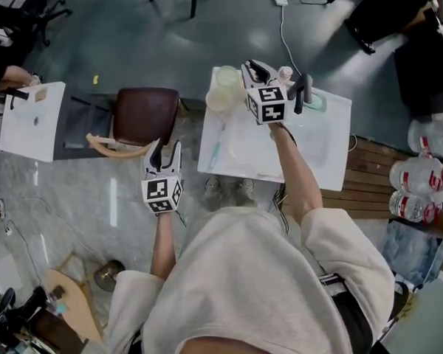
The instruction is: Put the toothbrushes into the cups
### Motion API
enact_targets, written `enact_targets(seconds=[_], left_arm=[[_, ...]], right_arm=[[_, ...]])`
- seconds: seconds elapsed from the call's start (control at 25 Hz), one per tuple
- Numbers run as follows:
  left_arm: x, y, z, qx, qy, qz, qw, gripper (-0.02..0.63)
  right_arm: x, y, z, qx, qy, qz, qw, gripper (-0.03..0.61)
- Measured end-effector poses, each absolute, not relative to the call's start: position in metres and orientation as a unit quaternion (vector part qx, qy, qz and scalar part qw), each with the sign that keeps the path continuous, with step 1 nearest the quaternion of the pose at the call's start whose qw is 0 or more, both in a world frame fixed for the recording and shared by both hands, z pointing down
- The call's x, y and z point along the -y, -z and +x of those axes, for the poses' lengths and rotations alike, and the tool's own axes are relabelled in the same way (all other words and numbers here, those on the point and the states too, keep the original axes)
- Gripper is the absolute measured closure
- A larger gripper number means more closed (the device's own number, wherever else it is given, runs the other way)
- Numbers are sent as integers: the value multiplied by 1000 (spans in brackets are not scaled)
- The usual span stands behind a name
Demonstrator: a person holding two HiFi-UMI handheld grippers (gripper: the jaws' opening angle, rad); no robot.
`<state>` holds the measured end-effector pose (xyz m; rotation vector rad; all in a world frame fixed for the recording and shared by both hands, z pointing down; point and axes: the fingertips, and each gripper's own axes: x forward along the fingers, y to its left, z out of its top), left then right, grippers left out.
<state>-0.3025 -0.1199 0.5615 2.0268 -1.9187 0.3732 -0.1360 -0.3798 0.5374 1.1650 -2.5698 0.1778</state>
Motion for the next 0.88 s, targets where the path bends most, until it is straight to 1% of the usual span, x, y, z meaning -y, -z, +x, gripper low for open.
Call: enact_targets(seconds=[0.04, 0.08, 0.36, 0.6, 0.88], left_arm=[[120, -561, -302, 672, -130, 711, 162, 426], [121, -561, -301, 671, -130, 712, 161, 426], [124, -558, -290, 662, -128, 722, 156, 426], [131, -554, -272, 642, -127, 741, 148, 426], [143, -553, -239, 613, -127, 767, 141, 426]], right_arm=[[378, -538, -135, 898, -65, 406, 156, 513], [377, -538, -134, 898, -69, 405, 155, 499], [365, -517, -125, 907, -66, 397, 127, 378], [342, -479, -106, 910, -44, 400, 98, 371], [310, -446, -57, 903, -29, 424, 72, 382]])
